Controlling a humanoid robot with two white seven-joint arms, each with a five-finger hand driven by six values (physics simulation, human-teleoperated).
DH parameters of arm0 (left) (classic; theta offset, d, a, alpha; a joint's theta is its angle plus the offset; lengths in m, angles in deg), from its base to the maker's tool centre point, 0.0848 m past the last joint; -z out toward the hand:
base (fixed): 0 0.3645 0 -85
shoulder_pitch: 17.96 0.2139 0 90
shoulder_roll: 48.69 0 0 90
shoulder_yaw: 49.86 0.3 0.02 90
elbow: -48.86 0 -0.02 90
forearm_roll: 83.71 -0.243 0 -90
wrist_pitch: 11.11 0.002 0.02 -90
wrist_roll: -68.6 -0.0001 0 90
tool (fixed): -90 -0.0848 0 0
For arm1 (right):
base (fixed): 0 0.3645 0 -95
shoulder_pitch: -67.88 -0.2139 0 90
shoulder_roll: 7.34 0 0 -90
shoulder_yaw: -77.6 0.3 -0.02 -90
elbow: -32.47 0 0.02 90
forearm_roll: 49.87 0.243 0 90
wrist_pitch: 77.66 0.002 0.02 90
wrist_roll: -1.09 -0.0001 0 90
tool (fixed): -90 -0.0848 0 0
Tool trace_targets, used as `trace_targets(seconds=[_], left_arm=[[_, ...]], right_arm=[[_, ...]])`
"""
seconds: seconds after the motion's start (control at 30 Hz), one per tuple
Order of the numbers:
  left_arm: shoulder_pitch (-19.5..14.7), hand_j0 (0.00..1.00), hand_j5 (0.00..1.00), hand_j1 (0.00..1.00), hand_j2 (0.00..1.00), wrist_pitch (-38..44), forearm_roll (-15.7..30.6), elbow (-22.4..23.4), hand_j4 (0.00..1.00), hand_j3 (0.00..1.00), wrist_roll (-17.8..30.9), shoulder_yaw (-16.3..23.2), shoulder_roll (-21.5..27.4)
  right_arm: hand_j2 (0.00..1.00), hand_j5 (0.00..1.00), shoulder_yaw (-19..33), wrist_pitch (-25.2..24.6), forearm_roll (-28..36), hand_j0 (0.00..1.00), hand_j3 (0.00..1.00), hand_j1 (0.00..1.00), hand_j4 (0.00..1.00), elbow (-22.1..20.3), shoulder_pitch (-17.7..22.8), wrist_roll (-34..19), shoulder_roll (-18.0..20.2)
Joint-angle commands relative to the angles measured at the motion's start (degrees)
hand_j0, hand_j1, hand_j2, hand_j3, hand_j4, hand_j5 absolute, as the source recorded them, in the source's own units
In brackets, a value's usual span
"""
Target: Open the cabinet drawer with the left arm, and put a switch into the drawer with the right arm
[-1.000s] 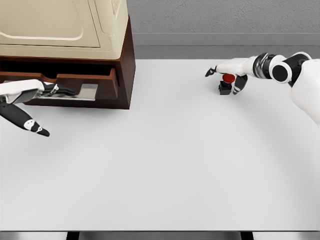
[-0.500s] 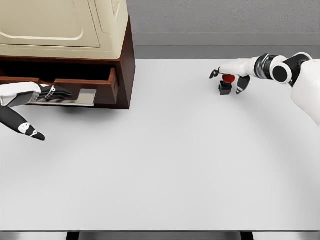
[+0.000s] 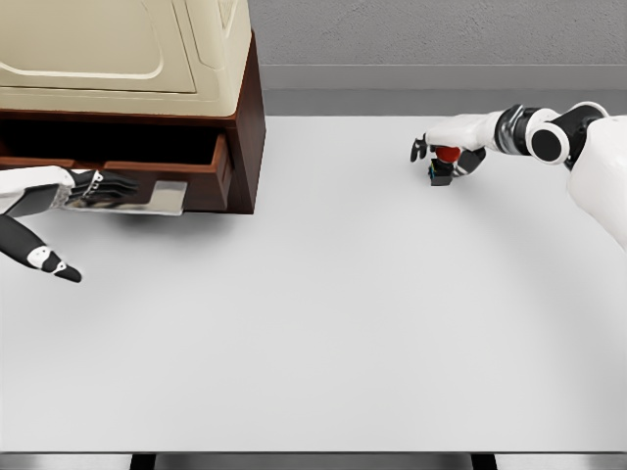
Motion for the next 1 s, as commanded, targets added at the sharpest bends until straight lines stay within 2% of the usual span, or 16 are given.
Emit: trace_targets(seconds=[0.0,0.13,0.47,0.6,0.97], left_arm=[[0.1,1.00,1.00,1.00,1.00,0.0,-2.6,0.3,1.00,1.00,-0.2,0.2,0.9],[0.1,1.00,1.00,1.00,1.00,-0.1,-1.9,0.3,1.00,1.00,-0.2,0.2,1.3],[0.2,1.00,1.00,1.00,1.00,-0.1,0.3,0.3,1.00,1.00,-0.2,0.5,1.9],[0.5,1.00,1.00,1.00,1.00,-0.1,0.6,0.3,1.00,1.00,-0.2,0.4,1.9],[0.5,1.00,1.00,1.00,1.00,-0.1,1.0,0.3,1.00,1.00,-0.2,0.4,1.7]], right_arm=[[0.66,0.66,0.1,0.0,0.1,0.66,0.66,0.66,0.66,-0.1,0.0,0.0,0.1],[0.64,0.64,0.1,0.0,0.1,0.64,0.64,0.64,0.64,0.0,0.0,0.0,0.1],[0.48,0.48,0.1,0.3,0.1,0.48,0.48,0.48,0.48,-0.1,0.0,0.0,0.2],[0.46,0.46,0.1,1.1,0.1,0.46,0.46,0.46,0.46,-0.2,-0.2,0.0,0.2],[0.45,0.45,0.2,1.2,0.2,0.45,0.45,0.45,0.45,-5.6,-0.4,0.0,0.3]])
